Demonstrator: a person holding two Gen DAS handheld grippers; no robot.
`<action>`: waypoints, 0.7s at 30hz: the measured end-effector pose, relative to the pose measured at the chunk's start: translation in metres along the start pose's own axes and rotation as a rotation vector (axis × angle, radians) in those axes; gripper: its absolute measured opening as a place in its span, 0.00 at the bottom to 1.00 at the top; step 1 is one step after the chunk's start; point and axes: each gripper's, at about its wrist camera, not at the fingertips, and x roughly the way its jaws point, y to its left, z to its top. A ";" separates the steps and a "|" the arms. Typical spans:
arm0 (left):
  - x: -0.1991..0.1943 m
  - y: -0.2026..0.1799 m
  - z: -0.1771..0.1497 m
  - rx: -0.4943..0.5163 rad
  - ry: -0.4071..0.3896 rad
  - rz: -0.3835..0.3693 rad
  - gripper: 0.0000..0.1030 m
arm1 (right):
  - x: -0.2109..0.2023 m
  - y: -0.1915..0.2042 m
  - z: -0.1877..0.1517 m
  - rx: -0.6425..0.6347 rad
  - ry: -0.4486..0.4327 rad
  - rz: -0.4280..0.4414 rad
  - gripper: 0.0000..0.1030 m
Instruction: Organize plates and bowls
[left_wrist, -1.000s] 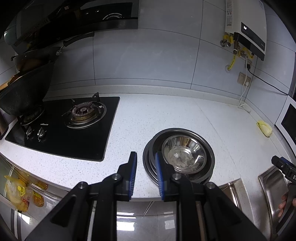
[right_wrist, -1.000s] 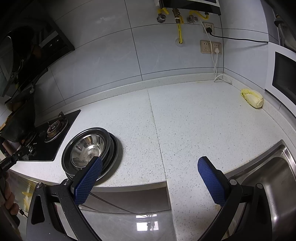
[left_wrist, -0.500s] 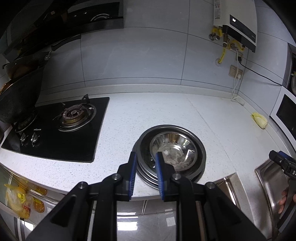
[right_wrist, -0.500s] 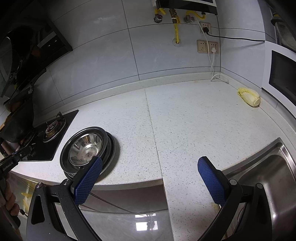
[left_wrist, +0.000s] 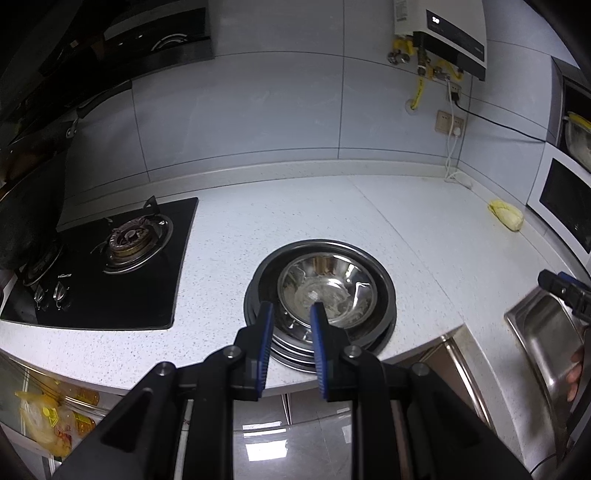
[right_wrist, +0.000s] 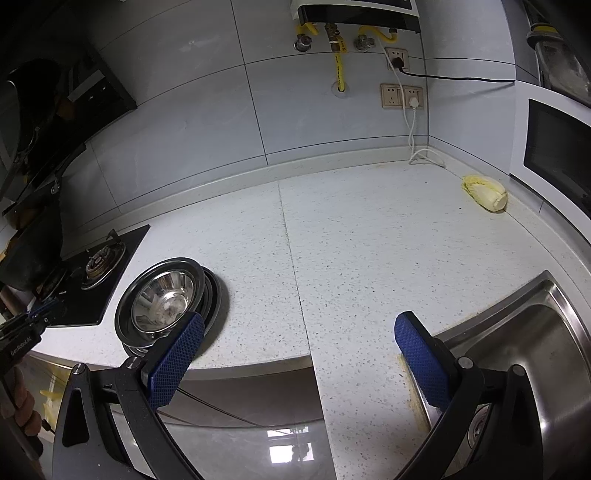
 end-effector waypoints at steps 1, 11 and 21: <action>0.000 -0.001 0.000 0.002 0.001 -0.002 0.19 | 0.000 -0.001 0.000 0.000 -0.001 -0.001 0.98; 0.007 -0.005 0.001 0.010 0.009 -0.015 0.19 | -0.001 -0.003 0.000 0.007 -0.003 -0.014 0.98; 0.015 0.000 -0.001 -0.016 0.017 -0.067 0.19 | -0.001 -0.005 0.000 0.008 0.001 -0.031 0.98</action>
